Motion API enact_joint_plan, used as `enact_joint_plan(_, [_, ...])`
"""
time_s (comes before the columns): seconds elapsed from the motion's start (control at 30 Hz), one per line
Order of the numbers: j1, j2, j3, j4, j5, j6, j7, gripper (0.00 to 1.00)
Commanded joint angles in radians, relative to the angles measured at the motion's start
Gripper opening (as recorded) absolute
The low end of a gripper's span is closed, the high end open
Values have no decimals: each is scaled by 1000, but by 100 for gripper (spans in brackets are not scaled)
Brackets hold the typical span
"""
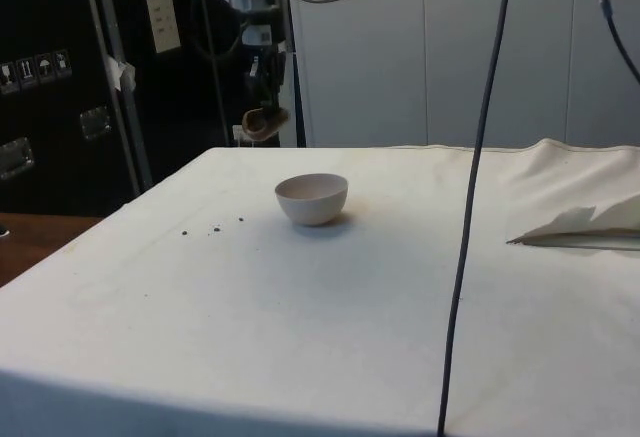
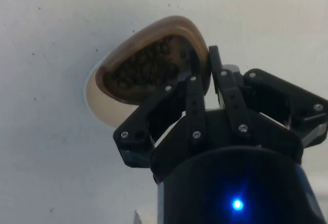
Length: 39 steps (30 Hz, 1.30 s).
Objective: Pour the coffee beans from the cup into the bowl.
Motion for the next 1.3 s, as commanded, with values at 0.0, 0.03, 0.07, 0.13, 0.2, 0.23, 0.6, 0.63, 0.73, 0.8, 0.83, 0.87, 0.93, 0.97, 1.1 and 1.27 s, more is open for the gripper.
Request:
enact_joint_plan(0.0, [1, -11, 0, -20, -10, 13, 6, 0])
enact_joint_plan(0.03, [9, -25, -9, -43, -29, 38, 20, 0])
enact_joint_plan(0.07, [9, -31, -9, -52, -33, 44, 22, 0])
enact_joint_plan(0.13, [9, -42, -9, -70, -42, 56, 27, 0])
enact_joint_plan(0.2, [8, -58, -9, -96, -55, 73, 33, 0])
enact_joint_plan(0.23, [7, -63, -9, -104, -59, 79, 35, 0])
enact_joint_plan(0.6, [7, -110, -14, -183, -101, 132, 51, 0])
enact_joint_plan(0.63, [7, -114, -15, -189, -106, 137, 53, 0])
enact_joint_plan(0.73, [7, -121, -16, -201, -116, 146, 58, 0])
enact_joint_plan(0.8, [7, -128, -18, -214, -128, 157, 63, 0])
enact_joint_plan(0.83, [7, -134, -19, -224, -140, 167, 70, 0])
enact_joint_plan(0.87, [7, -138, -20, -230, -147, 172, 74, 0])
enact_joint_plan(0.93, [7, -144, -21, -240, -162, 183, 82, 0])
enact_joint_plan(0.97, [7, -146, -21, -245, -169, 187, 86, 0])
enact_joint_plan(1.1, [9, -156, -23, -261, -195, 203, 103, 0])
enact_joint_plan(1.27, [8, -175, -23, -294, -256, 233, 146, 0])
